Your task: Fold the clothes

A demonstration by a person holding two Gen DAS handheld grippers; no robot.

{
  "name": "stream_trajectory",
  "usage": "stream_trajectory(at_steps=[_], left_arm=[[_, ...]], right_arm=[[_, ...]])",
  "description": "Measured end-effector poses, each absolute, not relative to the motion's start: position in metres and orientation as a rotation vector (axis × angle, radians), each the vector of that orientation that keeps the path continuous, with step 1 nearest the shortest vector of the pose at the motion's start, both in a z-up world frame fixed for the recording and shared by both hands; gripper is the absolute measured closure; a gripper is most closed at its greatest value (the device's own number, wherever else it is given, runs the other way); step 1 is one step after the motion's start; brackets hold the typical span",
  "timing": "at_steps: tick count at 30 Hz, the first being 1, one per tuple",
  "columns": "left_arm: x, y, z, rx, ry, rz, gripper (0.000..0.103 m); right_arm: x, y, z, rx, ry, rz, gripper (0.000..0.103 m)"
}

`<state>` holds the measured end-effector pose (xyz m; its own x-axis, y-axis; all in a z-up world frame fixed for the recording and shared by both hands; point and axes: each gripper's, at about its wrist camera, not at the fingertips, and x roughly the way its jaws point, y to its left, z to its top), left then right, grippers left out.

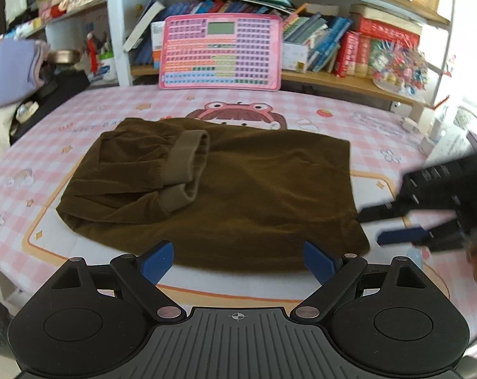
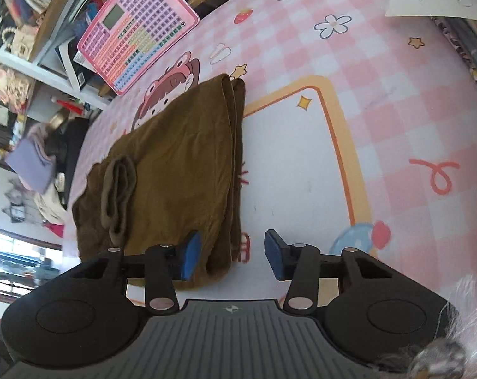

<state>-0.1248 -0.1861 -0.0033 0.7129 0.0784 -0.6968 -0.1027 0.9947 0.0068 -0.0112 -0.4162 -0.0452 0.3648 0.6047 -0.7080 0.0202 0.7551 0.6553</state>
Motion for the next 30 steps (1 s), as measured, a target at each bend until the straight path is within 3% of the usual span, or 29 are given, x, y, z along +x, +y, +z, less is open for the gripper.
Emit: stream_trajectory(at_steps=[9,10,11,13,20,23,27,30], left_arm=[[-0.117,-0.222,-0.014,0.106,0.828,0.015,0.012],[-0.115,-0.226,-0.015,0.128,0.831,0.000,0.012],[-0.112,-0.231,-0.016,0.152,0.834,-0.015,0.012],[-0.107,-0.242,-0.020,0.218,0.833,-0.047,0.012],[-0.081,-0.278,-0.035,0.504,0.759,-0.077,0.015],[-0.070,-0.287,-0.041,0.577,0.730,-0.095,0.021],[-0.058,-0.289,-0.047,0.632,0.728,-0.095,0.049],[-0.057,-0.287,-0.050,0.638,0.737,-0.121,0.056]], right_arm=[[0.008,-0.398,-0.056,0.640,1.230,0.457,0.067],[0.010,-0.397,-0.057,0.642,1.239,0.459,0.072],[0.013,-0.394,-0.058,0.644,1.253,0.460,0.085],[0.018,-0.392,-0.057,0.659,1.270,0.476,0.093],[0.025,-0.391,-0.035,0.715,1.238,0.573,0.095],[0.026,-0.387,-0.030,0.705,1.236,0.589,0.095],[0.028,-0.387,-0.029,0.698,1.241,0.597,0.095],[0.031,-0.388,-0.033,0.701,1.253,0.598,0.095]])
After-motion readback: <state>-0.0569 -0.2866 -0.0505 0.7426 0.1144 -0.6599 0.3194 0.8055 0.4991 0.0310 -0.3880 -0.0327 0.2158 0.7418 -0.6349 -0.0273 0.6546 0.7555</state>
